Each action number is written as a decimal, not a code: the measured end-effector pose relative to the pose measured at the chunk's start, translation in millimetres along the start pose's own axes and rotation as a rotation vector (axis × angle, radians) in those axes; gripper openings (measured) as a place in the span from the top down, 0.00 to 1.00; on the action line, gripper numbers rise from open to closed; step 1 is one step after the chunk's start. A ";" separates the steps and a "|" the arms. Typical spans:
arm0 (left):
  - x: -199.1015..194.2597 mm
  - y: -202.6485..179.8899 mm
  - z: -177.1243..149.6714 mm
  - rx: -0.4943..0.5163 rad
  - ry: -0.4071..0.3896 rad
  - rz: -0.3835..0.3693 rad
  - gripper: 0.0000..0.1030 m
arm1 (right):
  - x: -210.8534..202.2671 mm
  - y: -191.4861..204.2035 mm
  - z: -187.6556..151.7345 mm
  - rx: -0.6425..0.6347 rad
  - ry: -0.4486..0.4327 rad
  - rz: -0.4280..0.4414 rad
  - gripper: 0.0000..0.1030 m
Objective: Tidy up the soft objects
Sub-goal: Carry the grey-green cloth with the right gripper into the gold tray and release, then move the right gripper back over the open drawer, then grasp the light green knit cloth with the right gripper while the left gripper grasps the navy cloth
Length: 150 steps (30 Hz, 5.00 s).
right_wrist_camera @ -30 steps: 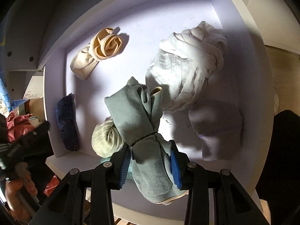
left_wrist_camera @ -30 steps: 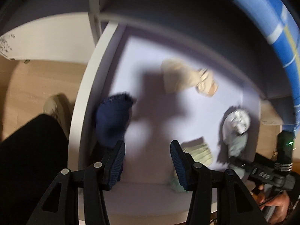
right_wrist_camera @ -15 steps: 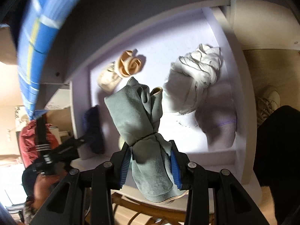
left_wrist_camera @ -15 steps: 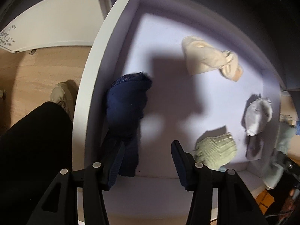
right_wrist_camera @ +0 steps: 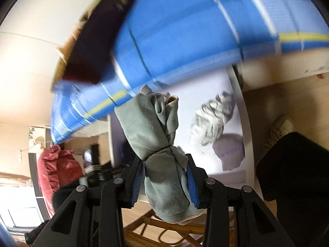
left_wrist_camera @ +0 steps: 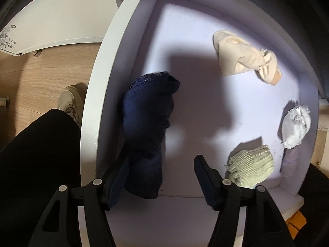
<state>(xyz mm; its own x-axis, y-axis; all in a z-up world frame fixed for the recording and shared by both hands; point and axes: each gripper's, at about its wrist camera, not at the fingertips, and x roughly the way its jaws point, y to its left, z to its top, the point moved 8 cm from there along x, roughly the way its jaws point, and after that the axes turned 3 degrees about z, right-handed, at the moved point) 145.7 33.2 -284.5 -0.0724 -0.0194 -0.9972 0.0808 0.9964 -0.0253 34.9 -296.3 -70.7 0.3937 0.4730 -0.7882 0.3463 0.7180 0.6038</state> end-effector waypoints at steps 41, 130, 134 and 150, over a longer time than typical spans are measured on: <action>35.7 -8.8 -3.4 0.095 0.075 0.066 0.35 | 51.3 164.6 284.6 -0.113 -0.249 -0.169 0.55; 27.4 -15.2 -0.9 0.060 -0.028 -0.125 0.35 | 238.1 -38.4 -82.5 -0.250 0.348 -0.352 0.32; 35.2 -6.4 2.4 -0.054 -0.015 -0.200 0.35 | 238.3 -39.7 -83.7 -0.252 0.350 -0.352 0.32; 38.7 -25.4 17.7 -0.004 -0.026 -0.204 0.62 | 235.8 -41.2 -77.3 -0.252 0.349 -0.359 0.32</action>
<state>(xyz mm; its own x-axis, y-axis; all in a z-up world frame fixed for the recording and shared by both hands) 158.5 5.6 -323.7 -0.0609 -0.2227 -0.9730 0.0633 0.9720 -0.2264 47.6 -174.9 -290.6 -0.0320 0.2863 -0.9576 0.1752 0.9449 0.2766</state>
